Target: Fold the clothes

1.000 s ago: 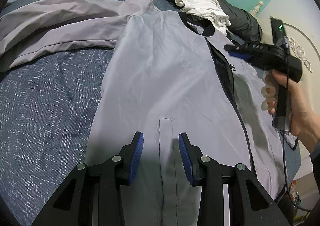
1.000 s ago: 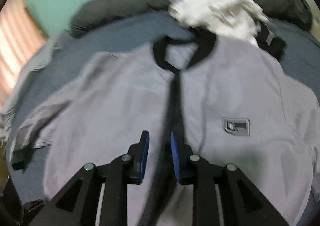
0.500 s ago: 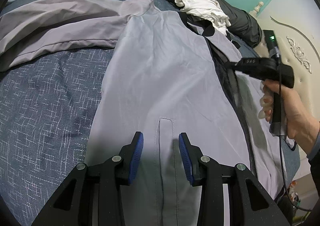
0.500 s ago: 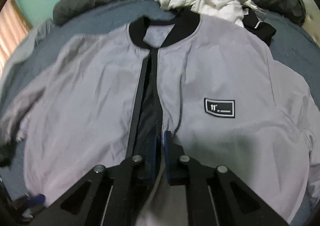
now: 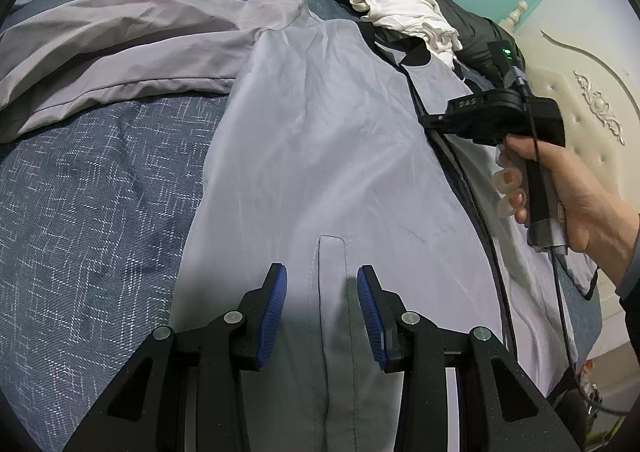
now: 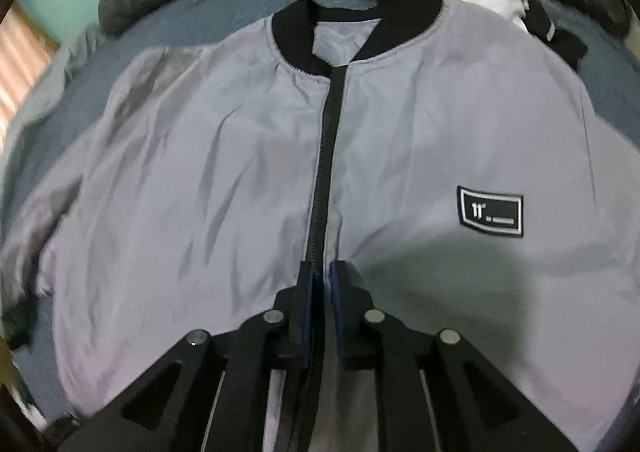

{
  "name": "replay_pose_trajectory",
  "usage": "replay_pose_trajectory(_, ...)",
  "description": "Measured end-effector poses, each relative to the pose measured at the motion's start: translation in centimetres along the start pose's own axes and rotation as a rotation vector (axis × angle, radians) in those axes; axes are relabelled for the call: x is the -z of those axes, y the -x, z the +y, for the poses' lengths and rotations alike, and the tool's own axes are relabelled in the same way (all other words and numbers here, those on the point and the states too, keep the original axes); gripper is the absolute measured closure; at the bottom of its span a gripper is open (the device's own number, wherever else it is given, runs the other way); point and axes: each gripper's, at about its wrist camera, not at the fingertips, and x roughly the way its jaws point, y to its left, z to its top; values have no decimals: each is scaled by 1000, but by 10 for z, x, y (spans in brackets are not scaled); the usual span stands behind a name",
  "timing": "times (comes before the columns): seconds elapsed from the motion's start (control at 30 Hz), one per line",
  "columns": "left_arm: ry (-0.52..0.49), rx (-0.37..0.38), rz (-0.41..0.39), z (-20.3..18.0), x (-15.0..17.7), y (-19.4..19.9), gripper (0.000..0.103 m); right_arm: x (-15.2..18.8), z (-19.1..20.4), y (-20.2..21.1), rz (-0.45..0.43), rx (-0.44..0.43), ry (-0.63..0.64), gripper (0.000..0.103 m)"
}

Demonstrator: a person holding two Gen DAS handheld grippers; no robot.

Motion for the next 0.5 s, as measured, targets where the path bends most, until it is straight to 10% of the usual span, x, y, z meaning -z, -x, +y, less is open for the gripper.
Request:
replay_pose_trajectory(0.3,6,-5,-11,1,0,5,63,29,-35,70,-146,-145,-9,71)
replay_pose_trajectory(0.5,2,-14,-12,2,1,6,63,57,-26,54,-54,-114,31,94)
